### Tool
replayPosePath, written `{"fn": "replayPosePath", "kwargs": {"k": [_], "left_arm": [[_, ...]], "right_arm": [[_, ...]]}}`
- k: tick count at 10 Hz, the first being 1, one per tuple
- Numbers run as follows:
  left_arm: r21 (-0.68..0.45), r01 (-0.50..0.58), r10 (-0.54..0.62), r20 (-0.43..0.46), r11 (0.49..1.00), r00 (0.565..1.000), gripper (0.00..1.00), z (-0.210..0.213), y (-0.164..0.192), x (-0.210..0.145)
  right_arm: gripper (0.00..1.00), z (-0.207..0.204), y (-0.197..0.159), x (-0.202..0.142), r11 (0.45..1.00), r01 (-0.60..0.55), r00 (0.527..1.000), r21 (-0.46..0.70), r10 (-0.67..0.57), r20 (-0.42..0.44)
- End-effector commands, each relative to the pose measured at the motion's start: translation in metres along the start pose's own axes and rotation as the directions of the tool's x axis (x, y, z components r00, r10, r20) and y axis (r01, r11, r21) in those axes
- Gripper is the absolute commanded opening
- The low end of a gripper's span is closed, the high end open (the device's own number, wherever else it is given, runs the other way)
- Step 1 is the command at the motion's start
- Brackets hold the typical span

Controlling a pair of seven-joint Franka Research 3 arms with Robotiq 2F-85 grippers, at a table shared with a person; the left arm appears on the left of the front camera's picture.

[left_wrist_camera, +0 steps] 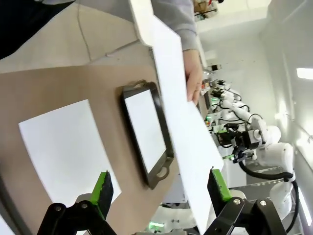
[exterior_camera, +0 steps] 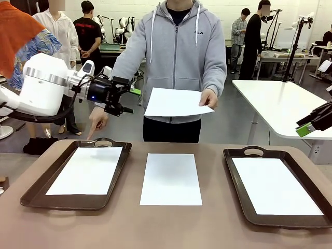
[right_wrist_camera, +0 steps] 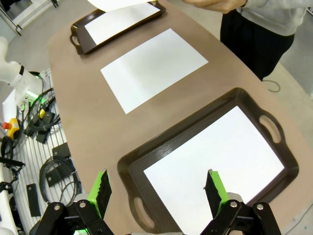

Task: Sort the A4 documents.
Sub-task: Receive the A4 Paper.

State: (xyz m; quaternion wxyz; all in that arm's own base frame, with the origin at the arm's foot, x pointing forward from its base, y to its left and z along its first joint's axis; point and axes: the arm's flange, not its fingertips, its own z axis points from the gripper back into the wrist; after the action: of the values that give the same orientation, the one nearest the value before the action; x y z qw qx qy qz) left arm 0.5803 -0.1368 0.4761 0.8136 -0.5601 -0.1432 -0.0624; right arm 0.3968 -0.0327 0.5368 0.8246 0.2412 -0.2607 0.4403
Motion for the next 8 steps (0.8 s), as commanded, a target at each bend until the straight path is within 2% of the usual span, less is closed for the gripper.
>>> {"fn": "replayPosePath", "kwargs": {"k": [1,3,8], "left_arm": [[-0.117,-0.049,0.052,0.016,0.992,0.999,1.0,-0.012,0.005,0.015],[-0.181,-0.071,0.071,-0.005,0.981,0.997,1.0,-0.027,0.007,0.02],[-0.248,-0.079,0.058,-0.094,0.966,0.994,1.0,-0.052,-0.008,0.027]], "right_arm": [[1.0,-0.001,0.0,-0.001,1.0,0.0,1.0,0.004,0.0,-0.003],[1.0,-0.001,0.0,-0.001,1.0,0.0,1.0,0.004,0.0,-0.003],[1.0,-0.001,0.0,-0.001,1.0,0.0,1.0,0.004,0.0,-0.003]]}}
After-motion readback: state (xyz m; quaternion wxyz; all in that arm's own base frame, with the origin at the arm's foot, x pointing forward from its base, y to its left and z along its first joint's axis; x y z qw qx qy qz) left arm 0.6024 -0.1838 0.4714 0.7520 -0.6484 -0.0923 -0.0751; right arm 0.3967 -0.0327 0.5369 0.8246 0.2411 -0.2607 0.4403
